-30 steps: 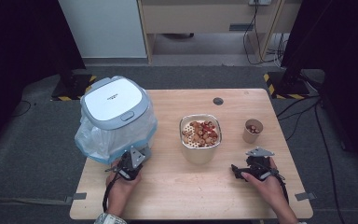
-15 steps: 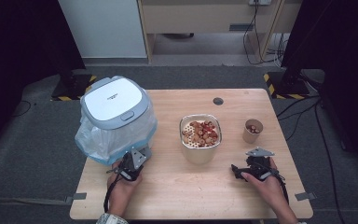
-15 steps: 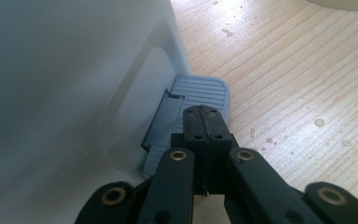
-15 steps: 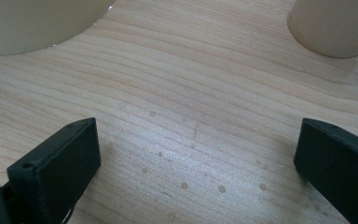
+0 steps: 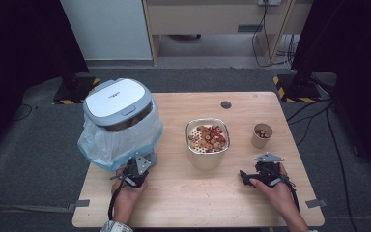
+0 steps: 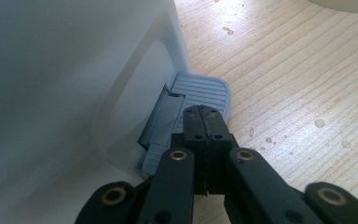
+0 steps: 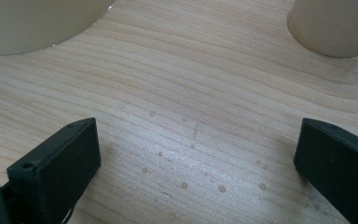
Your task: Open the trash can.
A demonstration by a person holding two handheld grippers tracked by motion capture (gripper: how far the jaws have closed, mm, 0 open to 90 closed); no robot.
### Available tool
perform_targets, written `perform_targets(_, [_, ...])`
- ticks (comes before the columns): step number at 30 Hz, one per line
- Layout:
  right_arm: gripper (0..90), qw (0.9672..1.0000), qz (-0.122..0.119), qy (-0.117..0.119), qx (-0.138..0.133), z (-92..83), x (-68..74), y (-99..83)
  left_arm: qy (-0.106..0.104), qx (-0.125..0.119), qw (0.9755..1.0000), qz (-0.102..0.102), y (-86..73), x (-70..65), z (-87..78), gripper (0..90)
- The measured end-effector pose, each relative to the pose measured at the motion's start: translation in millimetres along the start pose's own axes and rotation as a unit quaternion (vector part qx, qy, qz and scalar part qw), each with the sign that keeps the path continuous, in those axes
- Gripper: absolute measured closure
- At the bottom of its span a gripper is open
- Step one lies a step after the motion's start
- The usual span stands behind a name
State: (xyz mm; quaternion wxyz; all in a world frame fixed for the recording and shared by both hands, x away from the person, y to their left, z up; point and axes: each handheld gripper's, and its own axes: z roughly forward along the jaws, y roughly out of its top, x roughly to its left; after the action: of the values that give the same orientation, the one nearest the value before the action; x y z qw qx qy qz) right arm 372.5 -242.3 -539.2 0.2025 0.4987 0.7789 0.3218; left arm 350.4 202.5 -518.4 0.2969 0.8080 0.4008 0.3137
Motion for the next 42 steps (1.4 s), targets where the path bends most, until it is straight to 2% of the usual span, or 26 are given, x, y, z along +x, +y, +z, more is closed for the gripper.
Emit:
perform_targets(4, [0.6,1.0,0.002,-0.003,0.0,-0.1,0.7,-0.3,0.0,0.008,1.0,0.001,-0.4,-1.4,3.1,89.5])
perform_targets(5, [0.6,1.0,0.003,-0.004,0.0,-0.2,0.8,-0.3,-0.006,0.009,0.9999,-0.008,-1.9,-0.6,5.1,89.5])
perform_targets(12, [0.7,1.0,0.005,-0.005,0.0,-0.3,1.1,-0.4,-0.007,0.009,0.9999,-0.007,-2.5,-0.2,6.3,89.5])
perform_targets(14, [1.7,1.0,0.004,-0.002,0.0,-0.6,0.0,0.0,-0.009,0.01,0.9999,-0.008,-2.6,0.6,6.1,89.5])
perform_targets(16, [7.2,1.0,0.006,0.004,-0.002,-1.8,-1.4,1.4,-0.009,0.011,0.9999,-0.007,-2.4,0.5,6.0,89.5])
perform_targets(18, [7.0,0.9999,0.011,0.008,-0.007,-3.4,-2.7,2.7,-0.008,0.01,0.9999,-0.006,-2.1,0.1,6.1,89.5])
perform_targets(19, [6.6,0.9997,0.012,-0.006,-0.018,-5.9,-4.8,4.0,-0.009,0.01,0.9999,-0.006,-2.1,0.1,6.1,89.5])
perform_targets(20, [6.6,0.9997,0.012,-0.006,-0.018,-5.9,-4.8,4.0,-0.009,0.01,0.9999,-0.006,-2.1,0.1,6.1,89.5])
perform_targets(22, [7.0,0.9991,0.018,-0.024,-0.029,-9.4,-8.9,5.3,-0.009,0.01,0.9999,-0.005,-1.9,0.1,6.0,89.5])
perform_targets(29, [8.5,0.996,0.039,-0.055,-0.058,-17.1,-16.3,8.0,-0.01,0.009,0.9999,-0.006,-1.9,0.3,6.2,89.5])
perform_targets(33, [9.4,0.9944,0.052,-0.061,-0.068,-19.5,-19.6,8.7,-0.009,0.01,0.9999,-0.005,-1.9,0.1,6.2,89.4])
perform_targets(34, [9.7,0.9935,0.055,-0.07,-0.071,-20.5,-22.1,8.8,-0.009,0.009,0.9999,-0.005,-1.9,0.1,6.2,89.5])
perform_targets(42, [9.3,0.9928,0.061,-0.075,-0.07,-22.6,-25.5,10.5,-0.008,0.009,0.9999,-0.004,-1.9,-0.1,6.2,89.5])
